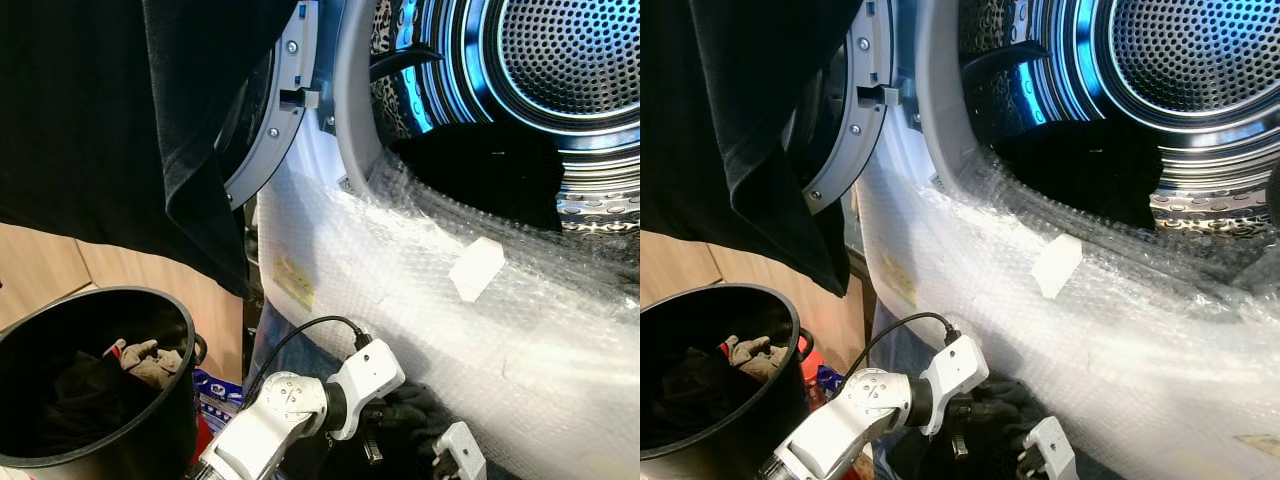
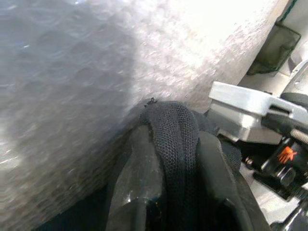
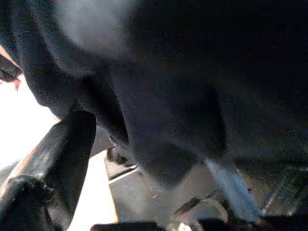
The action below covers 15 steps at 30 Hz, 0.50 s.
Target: Clothes washing
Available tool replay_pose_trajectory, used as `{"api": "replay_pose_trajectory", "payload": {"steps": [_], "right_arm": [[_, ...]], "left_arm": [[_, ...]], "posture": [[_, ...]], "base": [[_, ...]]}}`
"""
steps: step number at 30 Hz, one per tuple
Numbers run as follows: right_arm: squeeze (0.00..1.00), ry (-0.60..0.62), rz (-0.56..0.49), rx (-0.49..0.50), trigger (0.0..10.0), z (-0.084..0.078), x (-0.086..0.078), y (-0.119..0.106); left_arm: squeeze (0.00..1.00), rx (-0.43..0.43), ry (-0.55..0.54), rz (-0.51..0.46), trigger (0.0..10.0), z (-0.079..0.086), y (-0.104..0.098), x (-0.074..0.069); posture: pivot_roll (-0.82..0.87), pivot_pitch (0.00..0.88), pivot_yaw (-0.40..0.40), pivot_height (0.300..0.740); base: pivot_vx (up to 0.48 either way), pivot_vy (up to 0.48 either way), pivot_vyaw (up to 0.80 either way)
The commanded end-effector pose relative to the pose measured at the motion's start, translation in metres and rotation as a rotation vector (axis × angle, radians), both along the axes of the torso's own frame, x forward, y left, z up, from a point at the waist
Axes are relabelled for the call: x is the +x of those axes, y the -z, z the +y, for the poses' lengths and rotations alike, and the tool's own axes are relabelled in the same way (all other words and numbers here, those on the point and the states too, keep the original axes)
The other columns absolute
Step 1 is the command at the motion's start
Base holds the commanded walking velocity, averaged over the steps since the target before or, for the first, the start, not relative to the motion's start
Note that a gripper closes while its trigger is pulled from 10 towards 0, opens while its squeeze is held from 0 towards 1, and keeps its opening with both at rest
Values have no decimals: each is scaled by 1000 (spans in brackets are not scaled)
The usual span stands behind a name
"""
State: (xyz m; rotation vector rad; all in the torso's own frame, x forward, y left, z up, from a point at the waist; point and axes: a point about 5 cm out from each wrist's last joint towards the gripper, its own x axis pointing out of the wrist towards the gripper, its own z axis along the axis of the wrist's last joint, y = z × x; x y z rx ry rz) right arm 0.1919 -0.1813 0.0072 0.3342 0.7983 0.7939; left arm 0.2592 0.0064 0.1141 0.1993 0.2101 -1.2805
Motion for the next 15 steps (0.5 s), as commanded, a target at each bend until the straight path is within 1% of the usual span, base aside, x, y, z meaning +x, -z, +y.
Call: {"api": "replay_pose_trajectory", "payload": {"steps": [1,2,5,6,9,10,11,15], "right_arm": [[0,31,37,56,10000,-6,-4,-3],[0,30,49,108,10000,-5,-7,-6],[0,21,60,153,10000,-2,-12,-10],[0,-4,55,172,10000,0,-15,-14],[0,-77,4,149,10000,4,-19,-17],[0,-77,4,149,10000,4,-19,-17],[0,-79,-24,139,10000,5,-17,-19],[0,-48,-51,83,10000,7,-9,-16]], "left_arm": [[0,0,11,-55,0,-5,-7,2],[0,3,12,-56,0,-5,-6,1],[0,-2,11,-53,0,-6,-6,0],[0,-5,10,-54,0,-8,-6,-1],[0,-5,18,-55,0,-11,-5,-3],[0,-5,18,-55,0,-11,-5,-3],[0,-5,27,-51,0,-12,-4,-5],[0,-4,62,-33,0,-15,-3,-11]], "posture": [[37,0,-151,740],[35,0,-150,740],[31,0,-146,740],[30,0,-145,740],[27,0,-139,740],[27,0,-139,740],[27,0,-139,740],[27,0,-131,740]], "base": [[0,0,0],[0,0,0],[0,0,0],[0,0,0],[0,0,0],[0,0,0],[0,0,0],[0,0,0]]}}
